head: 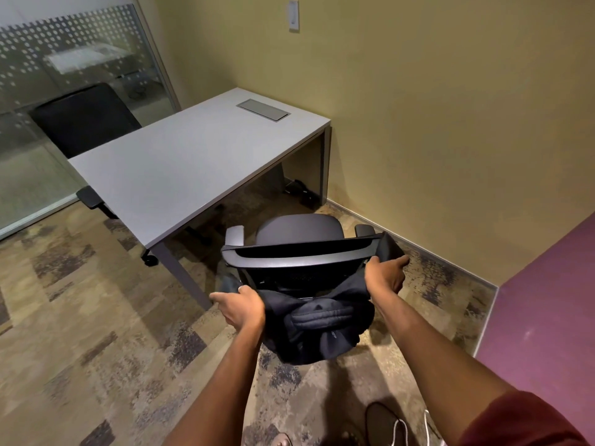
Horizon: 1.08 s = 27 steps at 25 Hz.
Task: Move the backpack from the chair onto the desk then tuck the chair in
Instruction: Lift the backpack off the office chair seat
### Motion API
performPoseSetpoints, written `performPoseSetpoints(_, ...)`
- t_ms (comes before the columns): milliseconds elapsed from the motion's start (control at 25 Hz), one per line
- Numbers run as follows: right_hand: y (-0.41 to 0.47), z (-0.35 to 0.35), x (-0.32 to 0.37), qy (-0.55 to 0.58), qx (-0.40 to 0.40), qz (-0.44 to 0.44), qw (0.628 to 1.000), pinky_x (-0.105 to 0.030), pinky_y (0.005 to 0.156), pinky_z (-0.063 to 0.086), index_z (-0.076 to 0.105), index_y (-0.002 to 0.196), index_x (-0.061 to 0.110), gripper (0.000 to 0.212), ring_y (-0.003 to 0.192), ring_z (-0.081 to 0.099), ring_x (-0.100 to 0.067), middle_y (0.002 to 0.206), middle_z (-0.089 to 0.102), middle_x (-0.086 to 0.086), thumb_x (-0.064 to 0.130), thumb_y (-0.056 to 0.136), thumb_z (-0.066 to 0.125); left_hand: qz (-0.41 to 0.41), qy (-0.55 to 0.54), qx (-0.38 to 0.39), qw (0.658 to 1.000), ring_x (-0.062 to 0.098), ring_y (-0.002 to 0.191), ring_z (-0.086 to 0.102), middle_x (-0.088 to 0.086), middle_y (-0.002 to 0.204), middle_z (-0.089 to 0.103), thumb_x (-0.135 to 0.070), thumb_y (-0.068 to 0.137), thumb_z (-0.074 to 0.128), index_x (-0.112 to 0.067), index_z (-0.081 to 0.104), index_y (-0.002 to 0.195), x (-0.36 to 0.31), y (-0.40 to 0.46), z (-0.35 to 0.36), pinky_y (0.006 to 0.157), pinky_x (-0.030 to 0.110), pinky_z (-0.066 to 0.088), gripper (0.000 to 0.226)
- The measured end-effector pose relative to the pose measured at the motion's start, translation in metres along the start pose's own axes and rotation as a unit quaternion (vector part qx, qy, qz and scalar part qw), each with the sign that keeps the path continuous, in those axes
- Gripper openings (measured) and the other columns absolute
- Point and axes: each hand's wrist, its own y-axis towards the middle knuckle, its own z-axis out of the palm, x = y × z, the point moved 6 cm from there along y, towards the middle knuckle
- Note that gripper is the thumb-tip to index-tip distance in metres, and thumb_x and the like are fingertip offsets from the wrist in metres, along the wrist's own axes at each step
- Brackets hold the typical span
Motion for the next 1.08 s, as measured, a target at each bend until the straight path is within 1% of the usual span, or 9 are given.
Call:
performPoseSetpoints(80, -0.002, -0.004, -0.005, -0.004, -0.002, -0.024, 1.000, -0.038, 0.065, 0.040, 0.029, 0.138, 0.007, 0.056, 0.096, 0.063, -0.046, 0.115, 0.062, -0.028, 0.021, 0.091, 0.058, 0.001, 0.010, 0.024, 1.000, 0.048, 0.122, 0.053, 0.032, 0.135, 0.052, -0.015, 0.092, 0.056, 0.005, 0.031, 0.142, 0.010, -0.006, 0.003, 0.102, 0.050, 0.042, 0.059)
performPoseSetpoints(280, 0.001, -0.031, 0.001, -0.006, -0.027, -0.066, 0.997, -0.037, 0.067, 0.037, 0.030, 0.140, 0.011, 0.057, 0.100, 0.061, -0.046, 0.118, 0.062, -0.027, 0.021, 0.090, 0.057, 0.051, 0.036, 0.110, 0.992, 0.040, 0.138, 0.041, 0.023, 0.149, 0.045, -0.017, 0.097, 0.056, -0.004, 0.035, 0.150, 0.005, -0.015, 0.024, 0.113, 0.043, 0.030, 0.059)
performPoseSetpoints(520, 0.019, -0.069, 0.004, -0.009, -0.039, -0.044, 0.998, -0.039, 0.071, 0.040, 0.030, 0.136, 0.009, 0.054, 0.107, 0.059, -0.045, 0.125, 0.058, -0.026, 0.019, 0.090, 0.056, 0.104, 0.157, 0.246, 0.951, 0.041, 0.128, 0.049, 0.026, 0.139, 0.051, -0.031, 0.095, 0.059, -0.005, 0.049, 0.140, -0.010, -0.040, 0.067, 0.108, 0.040, 0.038, 0.052)
performPoseSetpoints(600, 0.023, -0.083, 0.009, -0.005, -0.047, -0.038, 0.998, -0.041, 0.075, 0.044, 0.032, 0.133, 0.008, 0.051, 0.109, 0.058, -0.045, 0.127, 0.057, -0.025, 0.019, 0.090, 0.056, 0.178, 0.210, 0.318, 0.907, 0.040, 0.129, 0.049, 0.026, 0.139, 0.052, -0.036, 0.095, 0.060, -0.005, 0.055, 0.137, -0.016, -0.066, 0.086, 0.110, 0.038, 0.037, 0.052)
performPoseSetpoints(760, 0.034, -0.113, 0.031, 0.015, -0.063, -0.040, 0.997, -0.044, 0.082, 0.047, 0.035, 0.128, 0.006, 0.046, 0.110, 0.058, -0.044, 0.126, 0.057, -0.025, 0.016, 0.089, 0.057, 0.329, 0.242, 0.530, 0.743, 0.028, 0.148, 0.027, 0.014, 0.154, 0.042, -0.056, 0.088, 0.064, -0.013, 0.045, 0.149, -0.020, -0.149, 0.122, 0.121, 0.043, 0.023, 0.076)
performPoseSetpoints(840, 0.041, -0.133, 0.044, 0.027, -0.079, -0.033, 0.996, -0.044, 0.082, 0.047, 0.035, 0.129, 0.006, 0.047, 0.111, 0.058, -0.044, 0.126, 0.057, -0.024, 0.016, 0.089, 0.058, 0.395, 0.261, 0.524, 0.708, 0.025, 0.146, 0.029, 0.008, 0.153, 0.043, -0.056, 0.077, 0.073, -0.019, 0.042, 0.150, -0.031, -0.171, 0.135, 0.121, 0.040, 0.024, 0.087)
performPoseSetpoints(920, 0.047, -0.155, 0.055, 0.039, -0.096, -0.033, 0.994, -0.045, 0.084, 0.048, 0.035, 0.130, 0.005, 0.048, 0.112, 0.057, -0.044, 0.128, 0.056, -0.024, 0.014, 0.089, 0.058, 0.437, 0.274, 0.473, 0.714, 0.022, 0.137, 0.044, 0.002, 0.146, 0.050, -0.043, 0.075, 0.080, -0.024, 0.046, 0.146, -0.050, -0.182, 0.145, 0.115, 0.038, 0.035, 0.081)
performPoseSetpoints(1000, 0.054, -0.176, 0.063, 0.060, -0.106, -0.040, 0.992, -0.044, 0.083, 0.049, 0.035, 0.131, 0.004, 0.050, 0.112, 0.057, -0.043, 0.129, 0.055, -0.024, 0.013, 0.088, 0.059, 0.472, 0.272, 0.432, 0.719, 0.024, 0.120, 0.058, 0.000, 0.130, 0.061, -0.029, 0.079, 0.075, -0.029, 0.056, 0.132, -0.070, -0.195, 0.155, 0.100, 0.039, 0.048, 0.056)
performPoseSetpoints(1080, 0.061, -0.198, 0.072, 0.066, -0.111, -0.060, 0.990, -0.041, 0.075, 0.049, 0.037, 0.130, 0.005, 0.050, 0.109, 0.059, -0.041, 0.128, 0.056, -0.021, 0.015, 0.087, 0.060, 0.499, 0.247, 0.405, 0.726, 0.027, 0.100, 0.066, 0.000, 0.106, 0.069, -0.015, 0.079, 0.061, -0.031, 0.061, 0.106, -0.085, -0.213, 0.161, 0.081, 0.037, 0.052, 0.031)
